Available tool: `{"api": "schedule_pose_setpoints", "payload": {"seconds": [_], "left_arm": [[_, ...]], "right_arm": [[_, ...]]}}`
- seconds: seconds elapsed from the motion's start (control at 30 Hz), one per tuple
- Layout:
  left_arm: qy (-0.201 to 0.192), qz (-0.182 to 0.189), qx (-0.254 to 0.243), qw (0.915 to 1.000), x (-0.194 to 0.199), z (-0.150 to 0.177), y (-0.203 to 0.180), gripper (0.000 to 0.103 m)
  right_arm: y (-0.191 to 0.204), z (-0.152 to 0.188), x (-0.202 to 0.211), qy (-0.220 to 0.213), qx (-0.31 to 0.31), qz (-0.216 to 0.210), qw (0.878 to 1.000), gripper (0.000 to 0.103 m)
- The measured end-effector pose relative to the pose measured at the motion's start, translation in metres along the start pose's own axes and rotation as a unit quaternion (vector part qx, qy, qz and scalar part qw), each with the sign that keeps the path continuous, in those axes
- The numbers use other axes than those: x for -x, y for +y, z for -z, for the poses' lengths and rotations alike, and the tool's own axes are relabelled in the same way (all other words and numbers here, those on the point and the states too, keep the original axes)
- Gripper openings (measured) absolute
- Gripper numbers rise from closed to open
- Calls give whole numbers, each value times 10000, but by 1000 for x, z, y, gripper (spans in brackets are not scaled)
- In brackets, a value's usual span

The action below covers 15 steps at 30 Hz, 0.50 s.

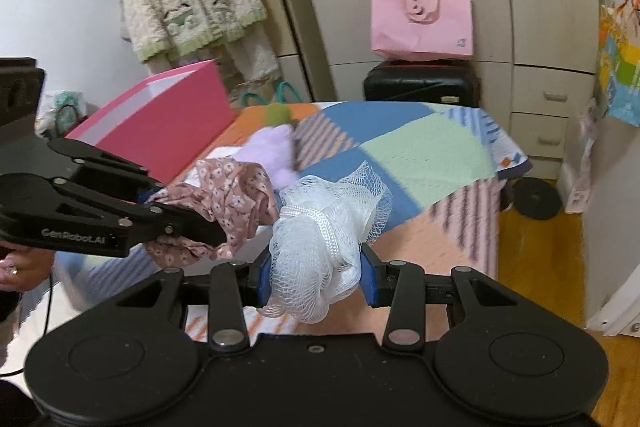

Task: Organize soft objects
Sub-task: 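Carry the floral cloth and mesh puff with both tools over the pink box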

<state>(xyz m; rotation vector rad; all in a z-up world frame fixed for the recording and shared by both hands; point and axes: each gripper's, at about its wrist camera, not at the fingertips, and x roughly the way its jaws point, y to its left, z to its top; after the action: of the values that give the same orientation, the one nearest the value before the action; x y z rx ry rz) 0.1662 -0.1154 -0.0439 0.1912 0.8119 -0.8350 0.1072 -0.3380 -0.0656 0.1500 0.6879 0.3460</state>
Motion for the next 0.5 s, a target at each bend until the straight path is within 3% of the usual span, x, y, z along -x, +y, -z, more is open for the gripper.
{"api": "schedule_pose_setpoints", "payload": {"seconds": [0.5], "left_arm": [[-19, -324, 305, 9990, 88, 51, -3, 13]], "right_arm": [[70, 8, 26, 158, 361, -834, 9957, 47]]}}
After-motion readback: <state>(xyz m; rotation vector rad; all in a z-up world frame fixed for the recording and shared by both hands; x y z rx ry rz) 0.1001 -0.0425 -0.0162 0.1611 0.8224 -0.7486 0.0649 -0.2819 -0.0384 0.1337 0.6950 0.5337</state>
